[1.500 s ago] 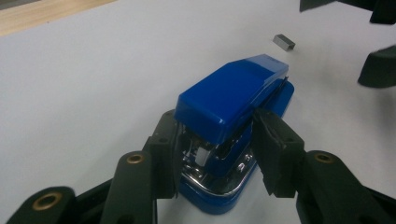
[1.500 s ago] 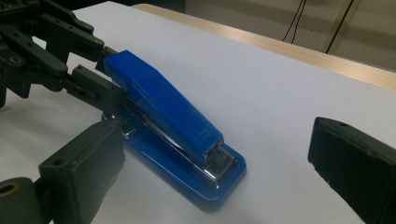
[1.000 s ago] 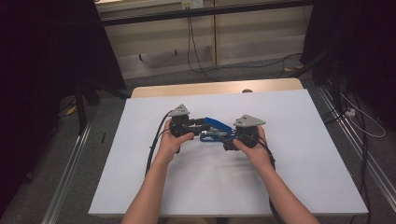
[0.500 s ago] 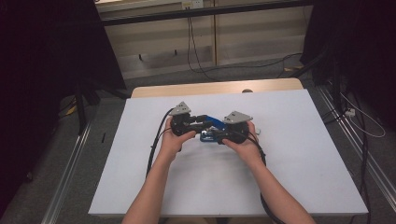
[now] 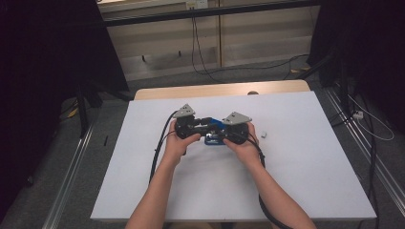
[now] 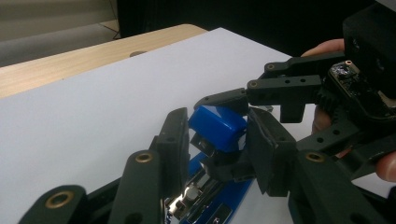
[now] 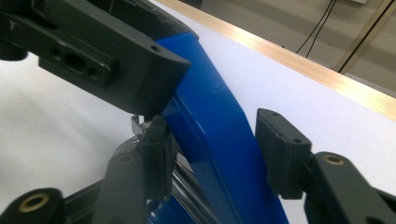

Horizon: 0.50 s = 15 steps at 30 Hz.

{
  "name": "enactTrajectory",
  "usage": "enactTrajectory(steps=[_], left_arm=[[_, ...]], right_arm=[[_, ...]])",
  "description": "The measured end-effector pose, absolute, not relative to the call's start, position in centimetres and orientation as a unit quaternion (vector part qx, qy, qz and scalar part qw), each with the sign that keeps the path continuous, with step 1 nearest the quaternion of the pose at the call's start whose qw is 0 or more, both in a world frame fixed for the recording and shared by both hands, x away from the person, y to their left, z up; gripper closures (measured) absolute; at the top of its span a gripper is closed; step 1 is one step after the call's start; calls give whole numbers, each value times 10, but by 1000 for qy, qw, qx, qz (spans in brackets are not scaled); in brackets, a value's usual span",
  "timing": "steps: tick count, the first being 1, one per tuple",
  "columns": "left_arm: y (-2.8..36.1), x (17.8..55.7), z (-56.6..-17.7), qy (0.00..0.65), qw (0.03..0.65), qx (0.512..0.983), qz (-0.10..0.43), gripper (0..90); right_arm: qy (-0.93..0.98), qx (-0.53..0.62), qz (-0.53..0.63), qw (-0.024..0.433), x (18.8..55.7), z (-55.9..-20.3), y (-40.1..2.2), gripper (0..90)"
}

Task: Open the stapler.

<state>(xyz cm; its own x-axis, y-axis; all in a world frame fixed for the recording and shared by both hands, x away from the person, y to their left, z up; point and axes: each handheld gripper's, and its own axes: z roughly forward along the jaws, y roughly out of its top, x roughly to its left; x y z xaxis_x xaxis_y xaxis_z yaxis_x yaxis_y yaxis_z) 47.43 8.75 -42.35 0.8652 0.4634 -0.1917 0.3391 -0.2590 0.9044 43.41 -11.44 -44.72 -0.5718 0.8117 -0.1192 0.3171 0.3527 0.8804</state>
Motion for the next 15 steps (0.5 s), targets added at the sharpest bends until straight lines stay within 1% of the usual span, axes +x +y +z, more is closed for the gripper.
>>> enactTrajectory(steps=[4,7,11,13,14,15], left_arm=[[88,474,-424,254,554,791,55,599],[87,474,-423,254,555,790,56,604],[87,474,-423,255,556,789,56,604],[87,474,-423,258,557,787,56,604],[86,474,-423,258,559,786,56,605],[86,474,-423,258,559,786,56,604]], right_arm=[[773,364,434,287,434,-447,-114,511],[768,375,438,280,430,-447,-115,370],[765,375,440,283,421,-444,-119,339],[756,382,451,281,411,-437,-126,367],[752,388,455,278,407,-435,-129,422],[752,388,455,278,407,-435,-129,422]])
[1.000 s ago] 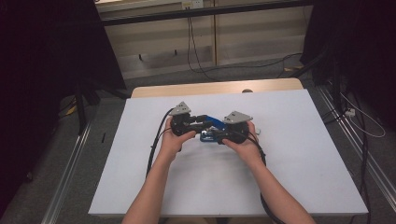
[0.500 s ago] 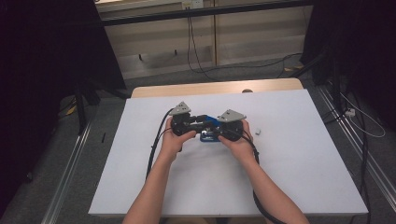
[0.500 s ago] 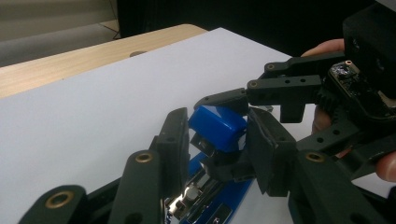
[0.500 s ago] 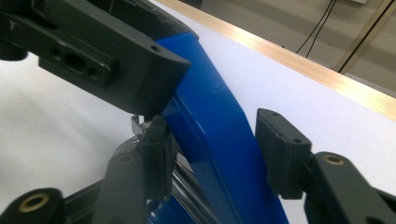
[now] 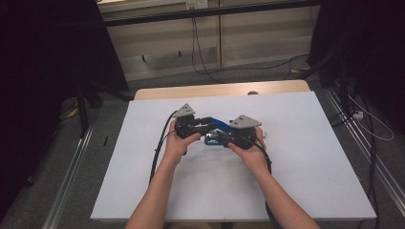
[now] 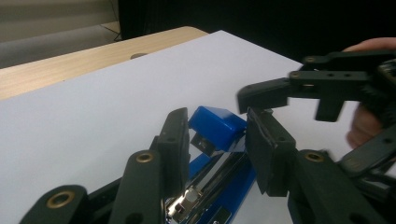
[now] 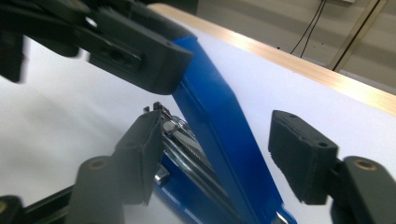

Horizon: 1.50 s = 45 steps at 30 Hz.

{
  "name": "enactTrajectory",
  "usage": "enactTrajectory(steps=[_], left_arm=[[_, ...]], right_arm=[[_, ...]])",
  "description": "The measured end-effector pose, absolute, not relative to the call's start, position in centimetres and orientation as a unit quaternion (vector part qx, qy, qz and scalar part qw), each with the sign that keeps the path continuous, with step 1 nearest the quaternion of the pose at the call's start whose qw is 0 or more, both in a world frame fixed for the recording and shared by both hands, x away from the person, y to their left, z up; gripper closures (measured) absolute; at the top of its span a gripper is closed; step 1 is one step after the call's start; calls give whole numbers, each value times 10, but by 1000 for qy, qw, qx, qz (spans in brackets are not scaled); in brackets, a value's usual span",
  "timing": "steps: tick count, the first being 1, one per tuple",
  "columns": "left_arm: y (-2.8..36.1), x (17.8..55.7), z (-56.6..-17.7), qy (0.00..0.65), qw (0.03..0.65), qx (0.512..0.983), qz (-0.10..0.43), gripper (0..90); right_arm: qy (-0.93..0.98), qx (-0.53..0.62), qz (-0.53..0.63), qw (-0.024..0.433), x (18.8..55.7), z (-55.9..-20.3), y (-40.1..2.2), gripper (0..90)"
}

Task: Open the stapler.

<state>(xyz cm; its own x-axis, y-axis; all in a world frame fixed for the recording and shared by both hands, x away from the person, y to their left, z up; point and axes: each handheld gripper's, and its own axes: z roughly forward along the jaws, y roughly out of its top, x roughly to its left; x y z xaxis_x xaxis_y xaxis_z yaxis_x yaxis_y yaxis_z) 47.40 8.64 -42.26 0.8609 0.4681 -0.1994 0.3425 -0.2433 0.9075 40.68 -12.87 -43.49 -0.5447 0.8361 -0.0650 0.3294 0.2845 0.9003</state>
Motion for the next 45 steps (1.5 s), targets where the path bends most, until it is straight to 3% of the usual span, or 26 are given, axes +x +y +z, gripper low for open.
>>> enactTrajectory(steps=[1,2,3,4,5,6,7,9,17,31,37,41,45], left_arm=[[86,474,-422,257,558,787,58,604],[86,474,-422,258,558,787,58,604],[86,474,-422,259,557,787,58,604],[86,474,-422,259,557,787,58,604],[85,474,-422,261,558,786,58,604],[85,474,-422,261,558,786,58,604],[85,474,-422,262,557,786,58,603],[85,474,-421,262,556,787,58,604],[85,474,-421,264,558,785,55,603],[88,474,-422,268,559,783,53,571],[106,478,-421,292,573,765,47,551],[118,480,-421,303,572,761,52,667],[118,479,-427,290,543,785,68,780]], right_arm=[[750,388,460,275,403,-433,-131,507],[751,393,464,256,396,-431,-133,657],[753,394,466,248,394,-432,-133,718],[753,394,466,248,394,-432,-133,718],[758,393,463,236,392,-436,-131,807],[758,393,463,236,392,-436,-131,807],[756,398,469,225,394,-442,-128,871],[753,408,468,218,397,-449,-123,900],[735,438,471,214,415,-463,-99,900],[700,459,495,234,421,-462,-92,900],[695,461,498,238,420,-463,-93,900],[689,466,504,234,419,-463,-94,900],[690,465,501,239,419,-463,-94,900]])
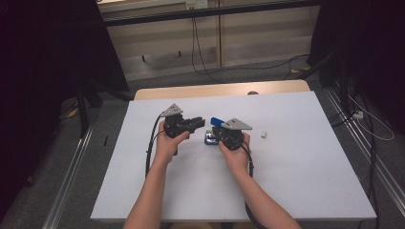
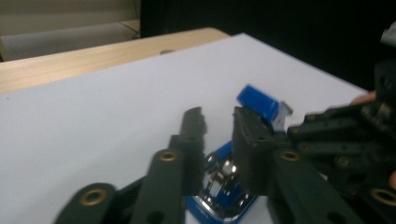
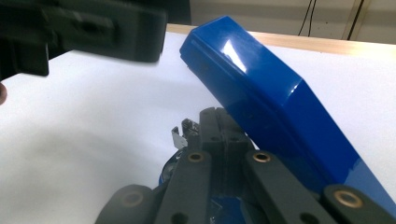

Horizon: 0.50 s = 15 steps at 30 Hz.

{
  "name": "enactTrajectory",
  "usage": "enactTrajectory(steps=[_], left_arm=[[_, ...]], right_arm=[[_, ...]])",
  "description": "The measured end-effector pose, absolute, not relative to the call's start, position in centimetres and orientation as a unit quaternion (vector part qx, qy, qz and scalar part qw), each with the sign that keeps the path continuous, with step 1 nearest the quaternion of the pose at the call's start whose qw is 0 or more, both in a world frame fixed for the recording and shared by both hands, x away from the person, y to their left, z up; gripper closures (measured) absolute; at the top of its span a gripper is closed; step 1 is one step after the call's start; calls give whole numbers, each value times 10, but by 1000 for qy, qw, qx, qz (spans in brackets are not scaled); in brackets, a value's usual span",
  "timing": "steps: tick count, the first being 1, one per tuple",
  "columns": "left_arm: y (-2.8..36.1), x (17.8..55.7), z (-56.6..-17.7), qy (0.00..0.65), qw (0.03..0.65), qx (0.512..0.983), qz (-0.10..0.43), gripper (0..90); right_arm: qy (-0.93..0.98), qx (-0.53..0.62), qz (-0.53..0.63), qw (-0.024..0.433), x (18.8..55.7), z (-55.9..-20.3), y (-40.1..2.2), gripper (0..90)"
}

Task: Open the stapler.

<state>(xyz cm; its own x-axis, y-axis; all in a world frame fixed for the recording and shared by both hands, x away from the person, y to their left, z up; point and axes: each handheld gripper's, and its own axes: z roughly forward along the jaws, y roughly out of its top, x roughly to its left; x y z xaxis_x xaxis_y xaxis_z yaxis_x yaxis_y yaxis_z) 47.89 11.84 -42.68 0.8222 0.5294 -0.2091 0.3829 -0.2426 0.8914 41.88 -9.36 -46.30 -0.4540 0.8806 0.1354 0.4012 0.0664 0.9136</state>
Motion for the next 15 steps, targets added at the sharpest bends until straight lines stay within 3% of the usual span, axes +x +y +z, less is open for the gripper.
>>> enactTrajectory(steps=[4,15], left_arm=[[111,478,-436,287,522,801,69,877],[96,476,-448,274,499,818,82,900]], right_arm=[[689,466,499,244,419,-461,-94,900],[689,464,498,250,418,-461,-93,900]])
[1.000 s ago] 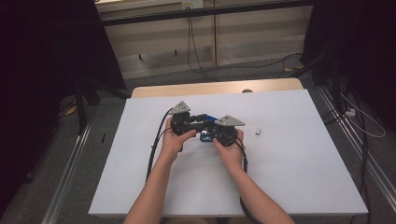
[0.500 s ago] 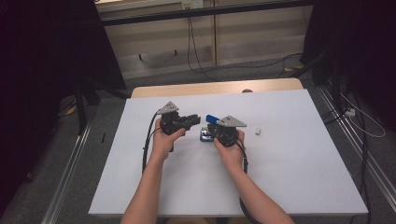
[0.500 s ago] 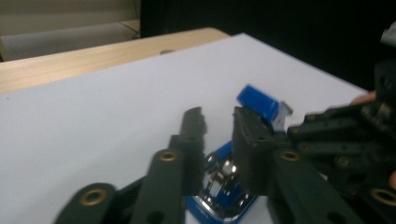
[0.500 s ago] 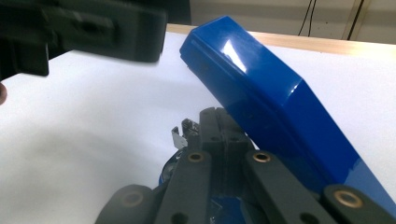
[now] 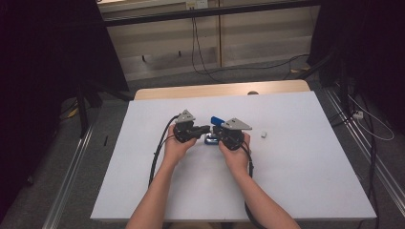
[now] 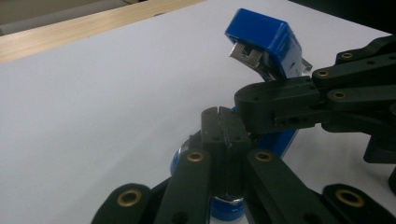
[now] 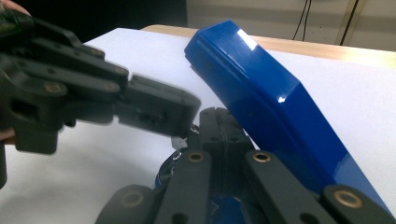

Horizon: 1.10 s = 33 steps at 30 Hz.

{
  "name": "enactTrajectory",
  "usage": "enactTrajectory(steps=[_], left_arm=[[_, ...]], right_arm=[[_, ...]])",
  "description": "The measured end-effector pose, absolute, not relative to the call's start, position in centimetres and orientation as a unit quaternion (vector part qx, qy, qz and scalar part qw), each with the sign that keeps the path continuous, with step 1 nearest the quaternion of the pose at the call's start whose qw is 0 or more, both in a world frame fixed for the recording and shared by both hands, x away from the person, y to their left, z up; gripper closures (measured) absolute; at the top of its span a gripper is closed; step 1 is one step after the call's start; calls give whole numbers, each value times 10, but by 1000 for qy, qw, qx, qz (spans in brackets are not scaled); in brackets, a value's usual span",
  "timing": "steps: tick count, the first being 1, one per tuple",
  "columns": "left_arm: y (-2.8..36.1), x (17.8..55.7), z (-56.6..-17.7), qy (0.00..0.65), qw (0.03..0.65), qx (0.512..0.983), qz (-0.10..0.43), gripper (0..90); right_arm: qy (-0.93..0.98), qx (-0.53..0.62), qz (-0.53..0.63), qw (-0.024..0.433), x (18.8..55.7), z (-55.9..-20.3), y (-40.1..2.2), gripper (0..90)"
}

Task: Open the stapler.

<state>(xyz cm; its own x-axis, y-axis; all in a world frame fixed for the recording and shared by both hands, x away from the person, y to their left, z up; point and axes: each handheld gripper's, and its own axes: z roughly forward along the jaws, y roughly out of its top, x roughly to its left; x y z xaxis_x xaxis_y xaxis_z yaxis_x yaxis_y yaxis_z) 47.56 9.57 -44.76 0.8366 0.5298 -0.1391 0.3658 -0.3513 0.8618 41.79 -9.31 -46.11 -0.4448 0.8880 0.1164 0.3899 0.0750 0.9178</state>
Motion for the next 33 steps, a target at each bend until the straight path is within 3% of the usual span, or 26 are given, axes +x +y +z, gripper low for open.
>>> enactTrajectory(steps=[16,33], left_arm=[[94,472,-455,280,482,825,90,900],[95,472,-456,270,483,828,95,900]], right_arm=[[705,451,468,283,420,-447,-95,900],[696,470,431,329,410,-436,-138,900]])
